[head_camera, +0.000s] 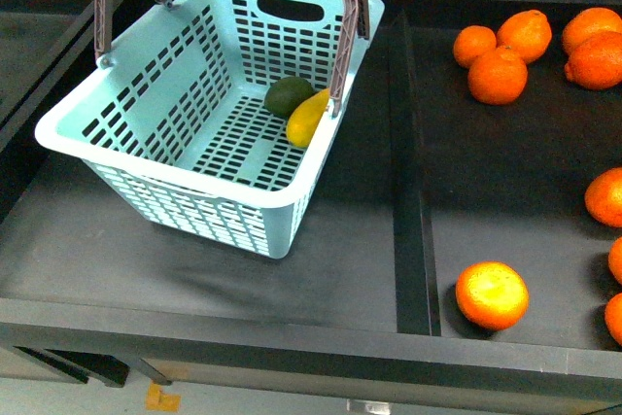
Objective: Pick mango and avocado into basket
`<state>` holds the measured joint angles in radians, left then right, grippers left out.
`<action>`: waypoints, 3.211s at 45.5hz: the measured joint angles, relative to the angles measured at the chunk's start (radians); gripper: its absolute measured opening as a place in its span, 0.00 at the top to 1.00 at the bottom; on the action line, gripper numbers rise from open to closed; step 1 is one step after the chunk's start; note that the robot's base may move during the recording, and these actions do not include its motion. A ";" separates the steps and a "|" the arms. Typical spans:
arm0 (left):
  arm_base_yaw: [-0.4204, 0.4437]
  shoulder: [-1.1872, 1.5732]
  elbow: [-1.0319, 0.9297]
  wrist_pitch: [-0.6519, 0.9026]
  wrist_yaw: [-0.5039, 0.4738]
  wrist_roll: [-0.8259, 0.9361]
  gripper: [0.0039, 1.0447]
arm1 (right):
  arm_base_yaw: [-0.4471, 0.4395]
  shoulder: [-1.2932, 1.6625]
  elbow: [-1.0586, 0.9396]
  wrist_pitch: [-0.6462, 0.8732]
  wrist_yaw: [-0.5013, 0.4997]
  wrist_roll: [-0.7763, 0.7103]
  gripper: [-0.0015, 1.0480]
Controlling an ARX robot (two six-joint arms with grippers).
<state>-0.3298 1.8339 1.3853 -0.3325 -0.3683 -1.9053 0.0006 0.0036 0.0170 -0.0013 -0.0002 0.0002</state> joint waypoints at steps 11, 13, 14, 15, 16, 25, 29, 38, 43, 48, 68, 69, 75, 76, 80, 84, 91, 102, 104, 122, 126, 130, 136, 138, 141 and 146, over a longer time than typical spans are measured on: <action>0.040 -0.106 -0.404 0.791 0.109 0.792 0.33 | 0.000 0.000 0.000 0.000 0.001 0.000 0.08; 0.058 -0.145 -0.515 0.989 0.122 1.052 0.41 | 0.000 0.000 0.000 0.000 0.000 0.000 0.08; 0.067 -0.164 -0.556 1.053 0.128 1.156 0.44 | 0.000 0.000 0.000 0.000 0.000 0.000 0.08; 0.081 -0.196 -0.612 1.133 0.134 1.304 0.49 | 0.000 0.000 0.000 0.000 0.000 0.000 0.08; 0.093 -0.224 -0.653 1.184 0.139 1.414 0.54 | 0.000 0.000 0.000 0.000 0.000 0.000 0.08; 0.166 -0.419 -0.949 1.300 0.214 1.847 0.98 | 0.000 0.000 0.000 0.000 0.000 0.000 0.08; 0.185 -0.476 -1.016 1.308 0.234 1.872 0.98 | 0.000 0.000 0.000 0.000 0.000 0.000 0.08; 0.227 -0.613 -1.139 1.300 0.266 1.887 0.98 | 0.000 0.000 0.000 0.000 0.000 0.000 0.08; 0.245 -0.707 -1.204 1.270 0.290 1.889 0.98 | 0.000 0.000 0.000 0.000 0.000 0.000 0.08; 0.296 -0.798 -1.253 1.225 0.356 1.892 0.98 | 0.000 0.000 0.000 0.000 0.000 0.000 0.08; 0.326 -1.134 -1.371 1.007 0.369 1.894 0.98 | 0.000 0.000 0.000 0.000 0.000 0.000 0.08; 0.326 -1.152 -1.371 0.991 0.368 1.894 0.98 | 0.000 0.000 0.000 0.000 0.000 0.000 0.08; 0.326 -1.253 -1.371 0.900 0.368 1.894 0.98 | 0.000 0.000 0.000 0.000 0.000 0.000 0.08; 0.326 -1.263 -1.371 0.890 0.368 1.894 0.98 | 0.000 0.000 0.000 0.000 0.000 0.000 0.08; 0.326 -1.322 -1.371 0.837 0.368 1.894 0.98 | 0.000 0.000 0.000 0.000 0.000 0.000 0.08; 0.326 -1.376 -1.371 0.785 0.368 1.894 0.98 | 0.000 0.000 0.000 0.000 0.000 0.000 0.08; 0.326 -1.450 -1.372 0.715 0.368 1.894 0.98 | 0.000 0.000 0.000 0.000 0.000 0.000 0.08; 0.326 -1.556 -1.372 0.612 0.368 1.894 0.98 | 0.000 0.000 0.000 0.000 0.000 0.000 0.08; 0.326 -1.576 -1.372 0.591 0.368 1.894 0.98 | 0.000 0.000 0.000 0.000 0.000 0.000 0.08; 0.326 -1.815 -1.371 0.340 0.368 1.894 0.98 | 0.000 0.000 0.000 0.000 0.000 0.000 0.08; 0.326 -1.825 -1.371 0.336 0.368 1.894 0.98 | 0.000 0.000 0.000 0.000 0.000 0.000 0.08; 0.326 -1.827 -1.371 0.334 0.368 1.894 0.98 | 0.000 0.000 0.000 0.000 0.000 0.000 0.08; 0.326 -1.828 -1.371 0.334 0.368 1.894 0.98 | 0.000 0.000 0.000 0.000 0.000 0.000 0.08; 0.326 -1.828 -1.371 0.334 0.368 1.894 0.98 | 0.000 0.000 0.000 0.000 0.000 0.000 0.08; 0.326 -1.828 -1.371 0.334 0.368 1.894 0.98 | 0.000 0.000 0.000 0.000 0.000 0.000 0.08; 0.326 -1.828 -1.371 0.334 0.368 1.894 0.98 | 0.000 0.000 0.000 0.000 0.000 0.000 0.08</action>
<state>-0.0036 0.0063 0.0139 0.0013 -0.0002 -0.0109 0.0006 0.0036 0.0170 -0.0013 -0.0002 0.0002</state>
